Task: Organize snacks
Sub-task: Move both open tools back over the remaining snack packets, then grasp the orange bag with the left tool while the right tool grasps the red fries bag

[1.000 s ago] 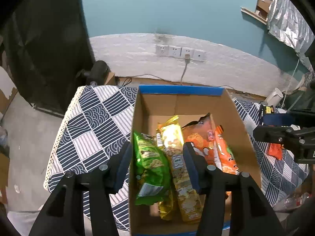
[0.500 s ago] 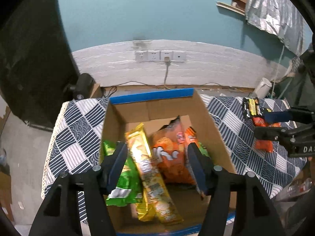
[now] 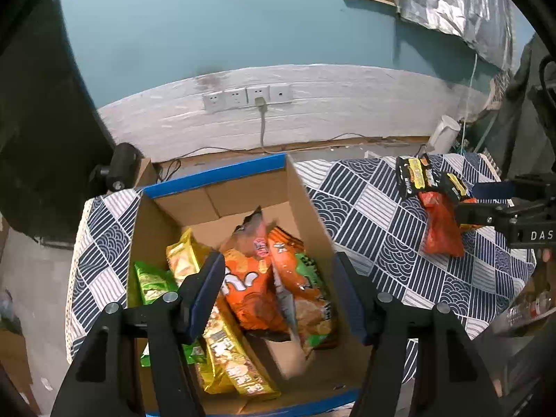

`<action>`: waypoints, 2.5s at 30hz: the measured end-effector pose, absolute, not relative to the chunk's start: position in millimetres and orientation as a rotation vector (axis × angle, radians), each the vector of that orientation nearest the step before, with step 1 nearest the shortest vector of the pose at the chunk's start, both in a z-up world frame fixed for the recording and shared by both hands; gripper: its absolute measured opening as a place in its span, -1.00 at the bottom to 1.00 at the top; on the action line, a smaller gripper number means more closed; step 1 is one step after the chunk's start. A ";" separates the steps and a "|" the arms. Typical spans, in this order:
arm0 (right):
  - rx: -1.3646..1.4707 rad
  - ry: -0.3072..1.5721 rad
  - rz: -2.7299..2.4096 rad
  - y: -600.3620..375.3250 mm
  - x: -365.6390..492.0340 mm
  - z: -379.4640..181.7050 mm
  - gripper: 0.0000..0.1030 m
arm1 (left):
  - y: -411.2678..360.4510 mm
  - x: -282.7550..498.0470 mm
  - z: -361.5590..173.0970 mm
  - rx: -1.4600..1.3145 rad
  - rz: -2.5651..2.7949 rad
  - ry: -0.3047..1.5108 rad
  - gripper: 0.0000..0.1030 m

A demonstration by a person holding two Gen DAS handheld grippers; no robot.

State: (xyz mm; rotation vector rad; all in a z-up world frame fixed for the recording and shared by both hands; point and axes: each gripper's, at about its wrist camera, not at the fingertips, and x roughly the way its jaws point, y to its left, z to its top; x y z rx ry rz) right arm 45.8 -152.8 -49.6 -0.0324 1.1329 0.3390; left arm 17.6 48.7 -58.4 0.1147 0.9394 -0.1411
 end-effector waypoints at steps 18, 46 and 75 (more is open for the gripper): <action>-0.047 1.110 0.207 -241.0 37.6 -61.1 0.36 | -23.3 31.8 -63.6 0.214 -0.217 0.955 0.29; 0.141 1.297 0.005 -348.2 88.7 -161.6 0.38 | -119.5 94.9 -124.2 0.302 -0.340 1.022 0.39; 0.198 1.339 -0.003 -420.1 38.2 -182.6 -0.23 | -223.2 109.7 -173.3 0.234 -0.512 1.178 0.60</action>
